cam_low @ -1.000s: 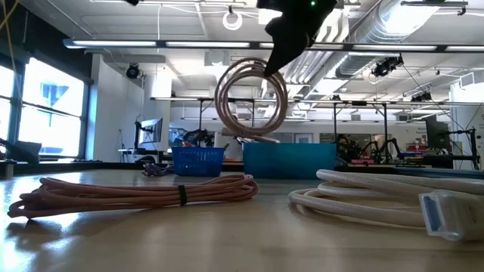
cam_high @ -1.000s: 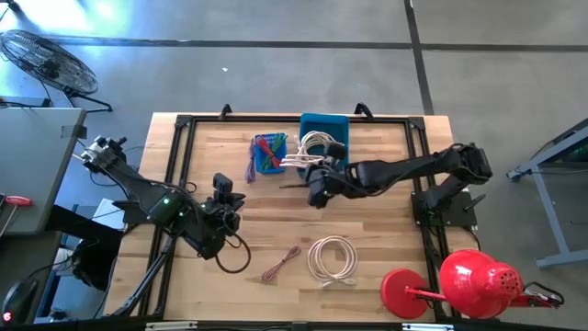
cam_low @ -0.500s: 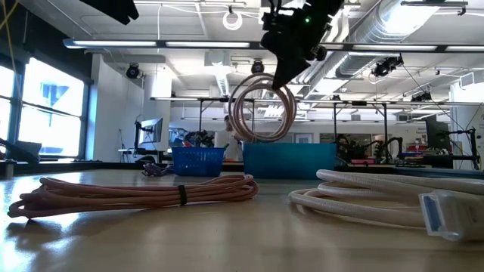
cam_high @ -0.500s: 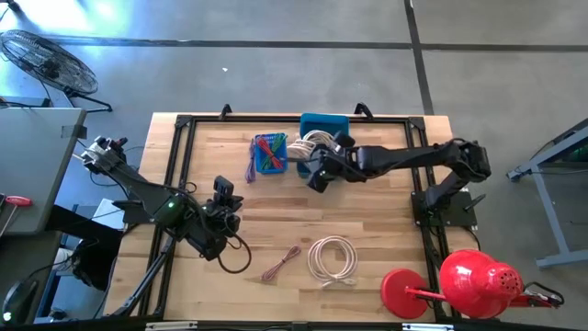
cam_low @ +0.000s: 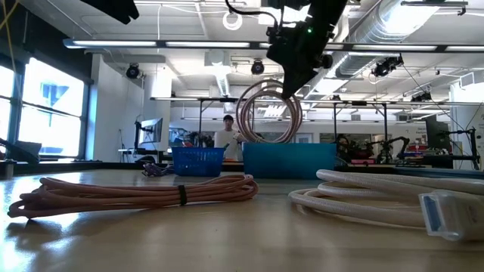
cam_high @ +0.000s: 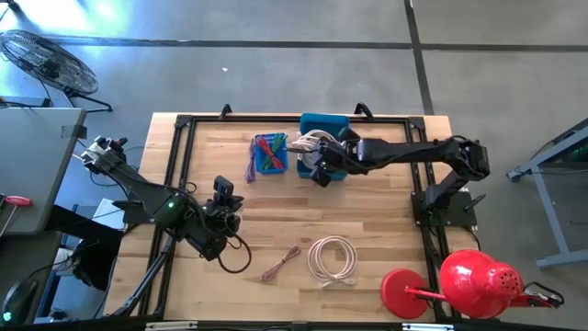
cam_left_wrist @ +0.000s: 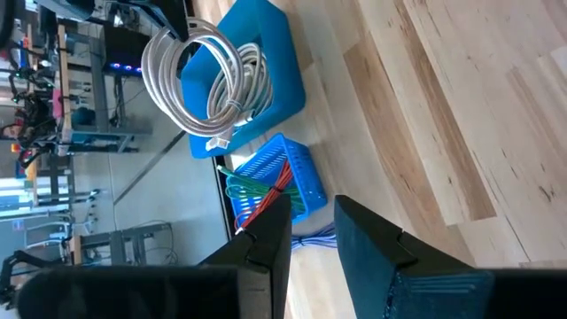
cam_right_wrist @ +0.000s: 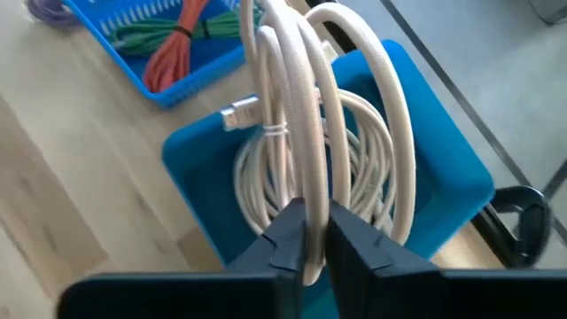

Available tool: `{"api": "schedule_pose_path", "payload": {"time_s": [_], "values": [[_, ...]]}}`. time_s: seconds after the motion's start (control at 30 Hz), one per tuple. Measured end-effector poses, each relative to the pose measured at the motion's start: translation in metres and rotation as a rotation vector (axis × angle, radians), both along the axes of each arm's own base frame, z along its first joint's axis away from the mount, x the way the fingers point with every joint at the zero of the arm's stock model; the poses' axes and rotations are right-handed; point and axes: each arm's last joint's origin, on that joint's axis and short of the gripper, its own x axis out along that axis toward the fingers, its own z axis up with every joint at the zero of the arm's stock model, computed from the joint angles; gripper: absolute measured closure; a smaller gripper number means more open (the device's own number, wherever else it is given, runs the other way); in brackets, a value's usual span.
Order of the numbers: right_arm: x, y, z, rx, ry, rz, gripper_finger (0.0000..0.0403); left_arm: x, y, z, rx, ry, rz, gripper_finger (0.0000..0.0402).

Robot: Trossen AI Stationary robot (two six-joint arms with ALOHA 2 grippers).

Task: Pick & Place USB Port
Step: Put the white HDMI cable into the dark blue bin

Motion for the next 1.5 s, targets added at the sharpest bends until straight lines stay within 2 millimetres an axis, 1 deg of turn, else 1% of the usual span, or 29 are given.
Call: {"api": "schedule_pose_path", "payload": {"time_s": [0.13, 0.23, 0.43, 0.57, 0.7, 1.03, 1.37, 1.5], "values": [[0.0, -0.001, 0.0, -0.006, 0.006, -0.001, 0.0316, 0.0, 0.0, 0.0, 0.0, 0.0, -0.001, 0.0318], [0.0, -0.001, 0.0, -0.029, 0.005, -0.019, 0.0287, 0.0, 0.0, 0.0, 0.0, 0.0, 0.0, 0.0318], [-0.002, -0.004, 0.001, -0.093, 0.02, -0.059, 0.0237, 0.0, 0.0, 0.0, -0.001, -0.001, -0.001, 0.0318], [-0.004, -0.008, 0.0, -0.124, 0.043, -0.088, 0.0216, 0.0, 0.0, 0.0, -0.002, -0.001, 0.0, 0.0318], [-0.007, -0.014, 0.0, -0.127, 0.046, -0.133, 0.0209, 0.0, 0.0, 0.0, -0.011, 0.002, -0.001, 0.0318], [-0.01, -0.027, -0.001, -0.118, 0.05, -0.168, 0.0208, 0.0, -0.001, 0.0, -0.032, 0.004, 0.001, 0.0318], [-0.01, -0.027, -0.001, -0.122, 0.056, -0.164, 0.0208, 0.0, -0.001, 0.0, -0.034, 0.003, 0.003, 0.0318], [-0.012, -0.032, -0.001, -0.125, 0.076, -0.154, 0.0208, 0.0, -0.001, 0.0, -0.034, 0.002, 0.003, 0.0318]]}}
